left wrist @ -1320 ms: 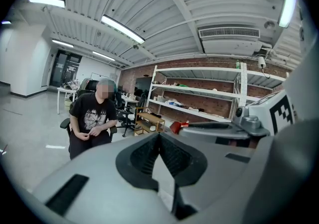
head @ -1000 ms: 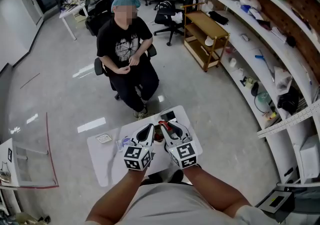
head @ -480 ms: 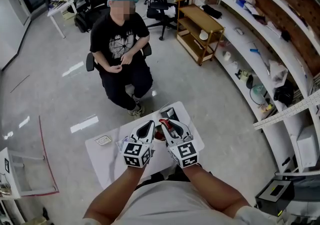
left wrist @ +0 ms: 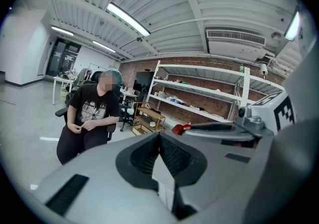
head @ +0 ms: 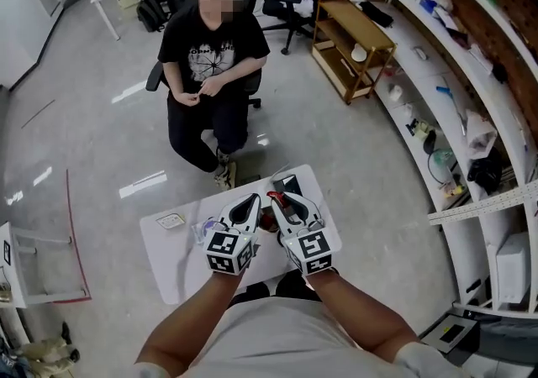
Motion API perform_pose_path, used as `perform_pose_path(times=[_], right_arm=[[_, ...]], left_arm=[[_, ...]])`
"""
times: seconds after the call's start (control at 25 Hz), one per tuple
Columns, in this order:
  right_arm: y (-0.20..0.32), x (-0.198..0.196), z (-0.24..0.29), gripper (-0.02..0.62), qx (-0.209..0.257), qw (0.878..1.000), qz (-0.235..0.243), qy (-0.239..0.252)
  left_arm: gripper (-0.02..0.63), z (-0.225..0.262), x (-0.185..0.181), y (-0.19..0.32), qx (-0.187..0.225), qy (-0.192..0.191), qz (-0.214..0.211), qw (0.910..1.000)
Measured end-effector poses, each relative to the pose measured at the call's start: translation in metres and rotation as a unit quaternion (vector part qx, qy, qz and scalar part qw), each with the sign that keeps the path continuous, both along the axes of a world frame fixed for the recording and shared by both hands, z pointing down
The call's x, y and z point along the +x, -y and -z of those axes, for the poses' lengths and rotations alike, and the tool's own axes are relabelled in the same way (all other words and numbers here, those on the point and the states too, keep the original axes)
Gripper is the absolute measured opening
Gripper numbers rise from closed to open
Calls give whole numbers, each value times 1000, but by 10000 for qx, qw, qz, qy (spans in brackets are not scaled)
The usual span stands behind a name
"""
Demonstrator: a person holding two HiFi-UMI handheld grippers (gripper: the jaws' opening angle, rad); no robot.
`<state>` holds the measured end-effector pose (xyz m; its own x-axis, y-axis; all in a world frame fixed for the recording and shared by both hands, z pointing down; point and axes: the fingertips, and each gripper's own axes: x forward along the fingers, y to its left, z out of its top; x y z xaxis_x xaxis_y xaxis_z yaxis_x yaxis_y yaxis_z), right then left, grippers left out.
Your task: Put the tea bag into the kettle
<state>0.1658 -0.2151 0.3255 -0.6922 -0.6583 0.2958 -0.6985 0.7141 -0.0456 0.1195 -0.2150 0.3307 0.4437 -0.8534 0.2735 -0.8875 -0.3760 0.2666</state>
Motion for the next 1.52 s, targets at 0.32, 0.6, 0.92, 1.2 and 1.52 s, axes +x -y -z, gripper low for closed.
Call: perform_pose_path(times=[0.32, 0.6, 0.92, 1.2, 1.52], right_arm=[[20, 6, -30, 86, -216, 9993, 302, -71], [18, 3, -68, 86, -581, 9960, 632, -239], [9, 0, -111, 86, -895, 9906, 935, -434], [4, 0, -154, 86, -1054, 9861, 1111, -648], [1, -9, -204, 86, -1300, 9802, 1242, -826]], left_arm=[[8, -25, 2, 13, -191, 4, 457, 9988], [8, -60, -1, 12, -483, -40, 747, 9960], [8, -109, 0, 4, -811, -145, 946, 9921], [8, -155, 1, -12, -1111, -226, 1047, 9880], [8, -203, 2, -17, -1368, -272, 991, 9853]])
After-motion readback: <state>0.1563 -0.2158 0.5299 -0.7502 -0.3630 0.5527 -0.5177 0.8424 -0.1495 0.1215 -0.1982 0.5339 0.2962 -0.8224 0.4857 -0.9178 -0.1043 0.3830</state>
